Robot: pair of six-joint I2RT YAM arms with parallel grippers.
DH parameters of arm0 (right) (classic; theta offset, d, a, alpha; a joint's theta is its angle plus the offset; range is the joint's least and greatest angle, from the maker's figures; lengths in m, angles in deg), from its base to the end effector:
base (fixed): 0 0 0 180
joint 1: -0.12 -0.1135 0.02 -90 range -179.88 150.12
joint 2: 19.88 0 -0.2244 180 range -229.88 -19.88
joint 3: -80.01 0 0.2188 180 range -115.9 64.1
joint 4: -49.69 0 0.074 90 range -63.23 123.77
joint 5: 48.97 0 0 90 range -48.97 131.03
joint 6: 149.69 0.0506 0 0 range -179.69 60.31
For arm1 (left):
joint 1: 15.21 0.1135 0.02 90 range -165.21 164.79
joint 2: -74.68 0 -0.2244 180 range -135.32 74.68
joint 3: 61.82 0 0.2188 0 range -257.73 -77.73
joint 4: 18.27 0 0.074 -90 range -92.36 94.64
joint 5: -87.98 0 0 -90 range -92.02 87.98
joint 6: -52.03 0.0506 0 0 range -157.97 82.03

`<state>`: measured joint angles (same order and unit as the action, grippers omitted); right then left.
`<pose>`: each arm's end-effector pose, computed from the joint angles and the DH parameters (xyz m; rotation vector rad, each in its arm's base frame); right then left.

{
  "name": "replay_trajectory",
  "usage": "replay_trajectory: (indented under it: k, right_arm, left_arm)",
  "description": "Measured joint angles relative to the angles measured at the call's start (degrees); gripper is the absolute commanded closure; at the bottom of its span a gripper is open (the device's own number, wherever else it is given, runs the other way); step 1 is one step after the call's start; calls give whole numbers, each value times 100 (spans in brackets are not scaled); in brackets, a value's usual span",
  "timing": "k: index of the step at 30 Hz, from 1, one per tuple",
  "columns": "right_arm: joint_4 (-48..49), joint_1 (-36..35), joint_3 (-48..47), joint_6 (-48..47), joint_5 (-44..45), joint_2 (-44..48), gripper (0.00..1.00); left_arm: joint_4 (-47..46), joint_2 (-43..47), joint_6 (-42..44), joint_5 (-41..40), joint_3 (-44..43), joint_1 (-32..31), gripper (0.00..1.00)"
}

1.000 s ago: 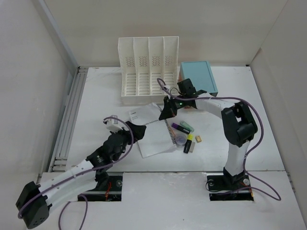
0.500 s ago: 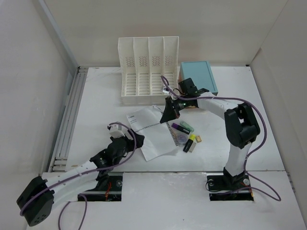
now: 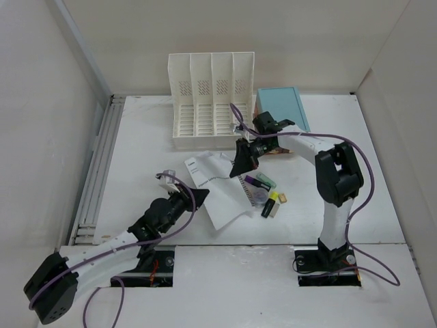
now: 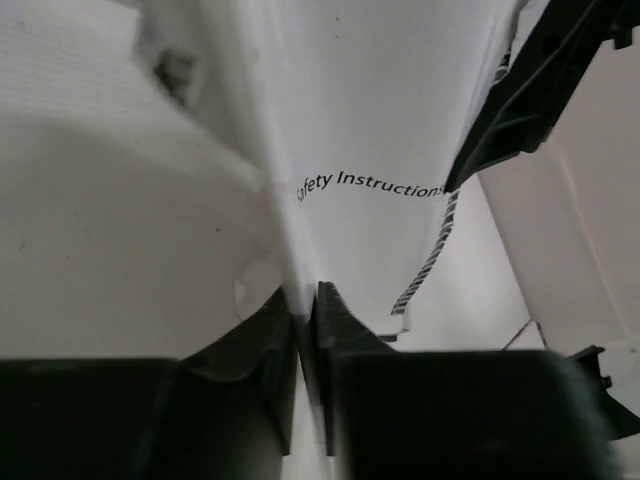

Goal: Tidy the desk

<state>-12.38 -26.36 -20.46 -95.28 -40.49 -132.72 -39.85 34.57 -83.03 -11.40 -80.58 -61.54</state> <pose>0.2844 0.1976 0.1950 -1.3265 1.7131 1.8255 0.1276 -0.1217 0.1789 -0.1195 1.6772 -1.1080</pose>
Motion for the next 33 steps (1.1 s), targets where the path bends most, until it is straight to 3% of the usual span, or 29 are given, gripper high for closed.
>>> replay_trajectory:
  k: [5, 7, 8, 9, 10, 15, 20, 26, 33]
  right_arm:
    - [-175, 28, -50, -203, -109, -2, 97]
    - [-212, 26, -83, -240, -103, -2, 81]
    - [-236, 26, -101, -260, -92, -2, 43]
    - [-282, 26, -116, -267, -61, -2, 18]
    - [-297, 24, -127, -299, 0, -2, 0]
    - [-339, 26, -278, -361, 697, 46, 0]
    - [260, 256, -262, 275, 2024, 905, 0]
    - [1213, 894, -199, 870, 3803, 2911, 0]
    - [2055, 1700, 695, 1266, 4496, 4249, 0]
  left_arm:
    - [162, 483, 83, 219, 66, 57, 100]
    - [295, 627, 120, 275, 66, 68, 100]
    - [361, 680, 140, 291, 66, 70, 100]
    - [431, 734, 162, 299, 66, 70, 100]
    - [505, 800, 195, 323, 66, 70, 100]
    - [1303, 1021, 463, 361, -420, 68, 100]
    - [2376, 691, 962, 9, -1945, 66, 100]
    - [2745, -778, 1674, -826, -4448, 70, 100]
    - [2623, -2881, 2658, -1550, -6334, 306, 100]
